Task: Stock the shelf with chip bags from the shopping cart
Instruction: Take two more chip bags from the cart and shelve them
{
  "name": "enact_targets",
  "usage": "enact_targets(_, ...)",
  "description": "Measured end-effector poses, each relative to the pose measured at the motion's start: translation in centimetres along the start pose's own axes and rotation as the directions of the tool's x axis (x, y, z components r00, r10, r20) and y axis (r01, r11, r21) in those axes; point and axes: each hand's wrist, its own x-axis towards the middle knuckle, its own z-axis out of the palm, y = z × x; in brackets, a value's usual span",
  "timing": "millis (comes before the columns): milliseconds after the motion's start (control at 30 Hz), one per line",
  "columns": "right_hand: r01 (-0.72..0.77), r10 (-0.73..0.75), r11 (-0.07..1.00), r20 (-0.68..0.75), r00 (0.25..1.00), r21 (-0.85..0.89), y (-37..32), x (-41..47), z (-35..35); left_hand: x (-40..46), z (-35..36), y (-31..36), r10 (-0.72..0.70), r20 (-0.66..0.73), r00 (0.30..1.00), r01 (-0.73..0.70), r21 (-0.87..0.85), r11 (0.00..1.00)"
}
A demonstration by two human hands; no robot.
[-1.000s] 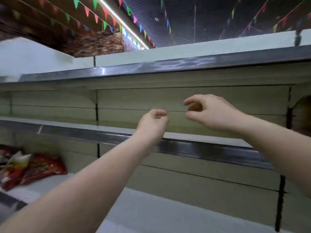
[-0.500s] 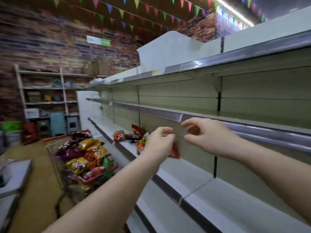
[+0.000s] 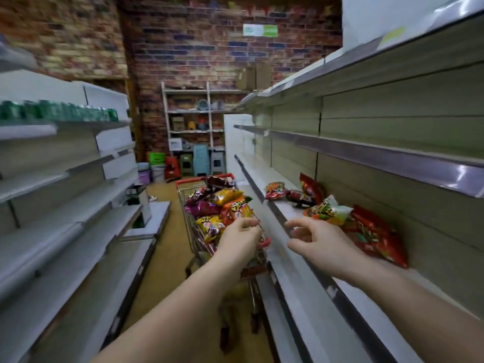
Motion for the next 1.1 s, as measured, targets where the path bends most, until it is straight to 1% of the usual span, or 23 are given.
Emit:
enact_targets(133,-0.021,0.017,0.998,0.058,0.998,0.064,3.3,5.3,1.7,4.0,0.8,-2.2,-0.081,-0.067,0.994,0.081,0.004,0.997)
enact_targets(267,-0.039,0.026,0.994,0.127,0.992,0.099,5.5,9.8,4.3,7.1,0.4,-4.7,-0.158,-0.104,0.982,0.155,-0.031,0.987)
enact_targets(400,-0.052,0.027,0.990,0.181,0.983,0.134,6.4,14.4,7.1,10.6,-0.7,-7.2,-0.233,-0.134,0.963,0.224,-0.079,0.971)
enact_targets(500,-0.074,0.040,0.987,0.222,0.974,0.144,6.5,18.0,9.2,13.9,-1.8,-8.7,-0.260,-0.151,0.954,0.246,-0.111,0.963)
enact_targets(667,-0.118,0.088,0.987,0.257,0.962,0.106,6.5,26.1,13.4,21.9,-4.2,-11.7,-0.287,-0.102,0.952,0.270,-0.157,0.950)
enact_targets(800,-0.163,0.130,0.981,0.260,0.957,0.109,6.2,33.5,16.1,29.3,-6.6,-13.4,-0.306,-0.064,0.950,0.290,-0.188,0.938)
enact_targets(967,-0.242,0.197,0.959,0.272,0.942,0.144,7.0,41.3,19.1,37.1,-8.3,-15.1,-0.346,-0.052,0.937,0.333,-0.172,0.927)
enact_targets(1100,-0.313,0.262,0.939,0.293,0.920,0.144,9.6,46.3,21.3,42.2,-8.0,-17.2,-0.399,-0.010,0.917,0.393,-0.142,0.908)
